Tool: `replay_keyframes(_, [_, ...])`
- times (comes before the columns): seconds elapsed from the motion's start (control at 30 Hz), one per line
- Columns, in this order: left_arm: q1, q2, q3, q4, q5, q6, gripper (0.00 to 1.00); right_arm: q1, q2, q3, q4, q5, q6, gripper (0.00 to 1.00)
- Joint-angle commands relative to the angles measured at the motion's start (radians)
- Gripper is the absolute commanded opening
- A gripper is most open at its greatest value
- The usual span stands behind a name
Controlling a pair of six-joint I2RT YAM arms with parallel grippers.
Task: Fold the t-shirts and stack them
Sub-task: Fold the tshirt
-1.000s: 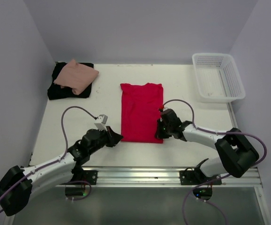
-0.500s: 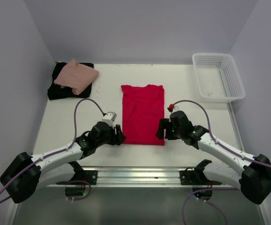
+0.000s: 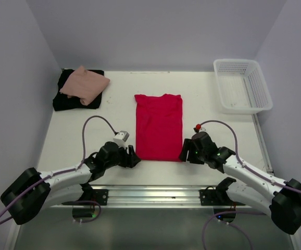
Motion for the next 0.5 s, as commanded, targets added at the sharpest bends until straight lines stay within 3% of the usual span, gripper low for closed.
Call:
replay_keyframes(0.0, [-0.005,0.018,-0.042,0.164,0.048,-0.016,0.64,0.004,-0.017,-0.038,0.045,-0.027,0.074,0.64])
replay_keyframes(0.47, [-0.005,0.159,-0.148,0.471,0.047,-0.097,0.65,0.004,0.132,-0.186,0.341,-0.047,0.148,0.54])
